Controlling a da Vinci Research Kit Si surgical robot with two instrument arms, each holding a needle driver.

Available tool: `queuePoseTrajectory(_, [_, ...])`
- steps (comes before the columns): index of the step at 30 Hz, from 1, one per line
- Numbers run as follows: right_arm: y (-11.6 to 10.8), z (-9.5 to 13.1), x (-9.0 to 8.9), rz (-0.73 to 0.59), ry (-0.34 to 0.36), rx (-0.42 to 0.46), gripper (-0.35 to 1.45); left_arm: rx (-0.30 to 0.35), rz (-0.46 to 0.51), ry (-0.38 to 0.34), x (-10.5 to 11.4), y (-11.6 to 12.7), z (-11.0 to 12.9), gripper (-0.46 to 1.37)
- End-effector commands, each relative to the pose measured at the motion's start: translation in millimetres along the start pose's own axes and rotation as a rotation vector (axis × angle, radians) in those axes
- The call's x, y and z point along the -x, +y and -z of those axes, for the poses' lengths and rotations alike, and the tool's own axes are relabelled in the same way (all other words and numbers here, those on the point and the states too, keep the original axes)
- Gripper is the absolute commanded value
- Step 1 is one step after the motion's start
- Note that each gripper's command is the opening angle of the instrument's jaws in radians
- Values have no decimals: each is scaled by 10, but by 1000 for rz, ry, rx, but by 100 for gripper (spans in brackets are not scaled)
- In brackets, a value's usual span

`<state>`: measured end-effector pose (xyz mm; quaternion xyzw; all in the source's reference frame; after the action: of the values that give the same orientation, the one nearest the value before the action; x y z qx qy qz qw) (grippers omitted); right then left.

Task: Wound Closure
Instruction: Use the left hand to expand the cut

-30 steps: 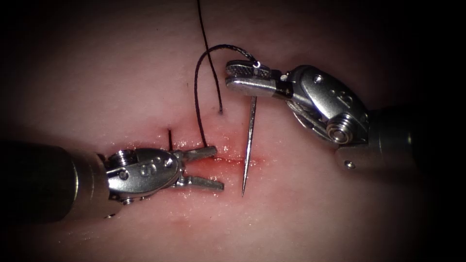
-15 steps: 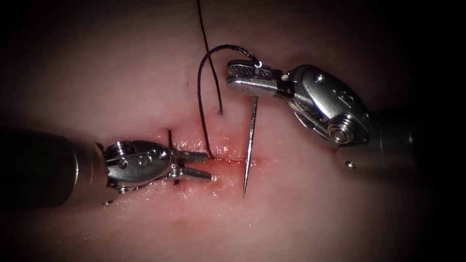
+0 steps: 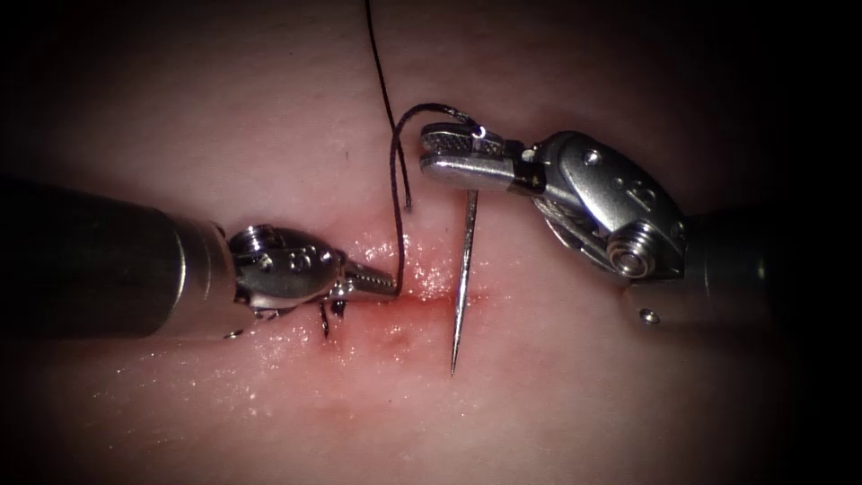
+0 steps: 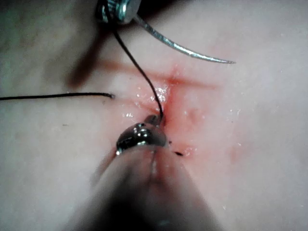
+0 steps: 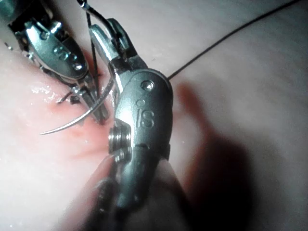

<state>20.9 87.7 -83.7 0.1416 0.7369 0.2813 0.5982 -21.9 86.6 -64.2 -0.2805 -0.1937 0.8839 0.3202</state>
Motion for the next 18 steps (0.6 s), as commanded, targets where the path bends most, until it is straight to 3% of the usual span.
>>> queuePoseTrajectory(1, [0,0,0,1,0,3,-35,9,-3,-8,-2,-1,-2,-22])
queuePoseTrajectory(9, [-1,2,1,1,-6,7,-35,-10,-62,-111,4,1,-16,-27])
queuePoseTrajectory(18, [0,4,0,1,-3,12,-35,35,-103,-244,16,22,-15,-33])
